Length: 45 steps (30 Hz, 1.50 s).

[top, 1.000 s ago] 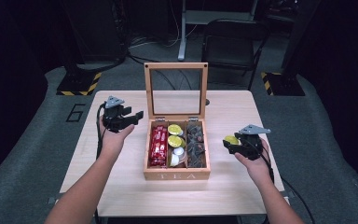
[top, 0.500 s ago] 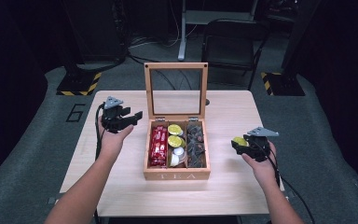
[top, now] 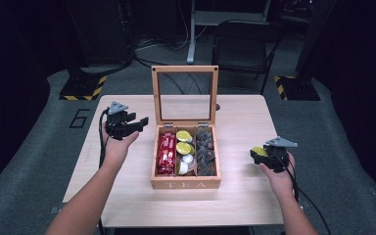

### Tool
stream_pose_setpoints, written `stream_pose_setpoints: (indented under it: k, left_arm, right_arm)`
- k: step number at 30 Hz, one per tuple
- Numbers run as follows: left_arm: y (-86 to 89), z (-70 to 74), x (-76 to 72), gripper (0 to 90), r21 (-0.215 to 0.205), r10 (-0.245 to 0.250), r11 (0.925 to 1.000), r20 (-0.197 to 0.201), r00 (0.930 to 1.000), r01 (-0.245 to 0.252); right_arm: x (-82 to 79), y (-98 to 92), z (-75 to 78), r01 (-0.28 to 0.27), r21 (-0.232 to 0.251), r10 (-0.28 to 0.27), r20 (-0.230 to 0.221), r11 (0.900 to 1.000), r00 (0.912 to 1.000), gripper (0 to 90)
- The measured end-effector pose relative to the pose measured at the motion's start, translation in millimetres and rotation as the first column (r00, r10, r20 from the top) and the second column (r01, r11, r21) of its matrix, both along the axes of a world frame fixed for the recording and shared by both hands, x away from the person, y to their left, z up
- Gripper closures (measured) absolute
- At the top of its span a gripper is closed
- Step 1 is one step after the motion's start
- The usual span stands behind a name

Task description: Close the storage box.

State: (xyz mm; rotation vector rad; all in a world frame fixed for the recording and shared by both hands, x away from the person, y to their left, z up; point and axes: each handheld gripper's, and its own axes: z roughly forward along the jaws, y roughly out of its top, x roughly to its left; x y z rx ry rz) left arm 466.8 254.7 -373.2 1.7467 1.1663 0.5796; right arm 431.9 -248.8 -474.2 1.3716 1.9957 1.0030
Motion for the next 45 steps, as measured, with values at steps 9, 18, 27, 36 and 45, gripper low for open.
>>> stream_pose_setpoints:
  k: [9, 18, 27, 36, 45]
  left_arm:
    - [1.4, -4.1, -0.1, 42.2, -0.002, 0.0, 1.0, -0.007, 1.0, 0.0]
    - [2.7, -5.2, -1.0, 42.2, 0.003, 0.001, 1.0, -0.007, 1.0, -0.001]
    - [2.0, -6.8, -1.3, 42.1, 0.006, -0.004, 1.0, -0.015, 0.9999, 0.004]
    - [-0.9, -6.1, -0.5, 42.0, 0.005, -0.009, 0.9999, -0.011, 0.9999, 0.009]
    - [-1.6, -5.6, -0.3, 42.0, 0.002, -0.011, 0.9999, -0.011, 0.9999, 0.011]
  right_arm:
    - [-1.0, -6.5, -9.9, 0.03, -0.026, -0.03, 0.005, 0.999, 0.9995, 37.4]
    - [-0.1, -16.0, -18.1, 0.065, -0.027, -0.066, -0.012, 0.997, 0.9978, 37.4]
    - [2.3, -21.9, -26.3, 0.093, -0.034, -0.094, -0.048, 0.995, 0.9944, 37.3]
    - [1.9, -21.9, -27.9, 0.105, -0.025, -0.106, -0.05, 0.994, 0.9931, 35.9]
    - [-0.1, -18.6, -26.7, 0.085, -0.038, -0.087, -0.05, 0.996, 0.995, 32.3]
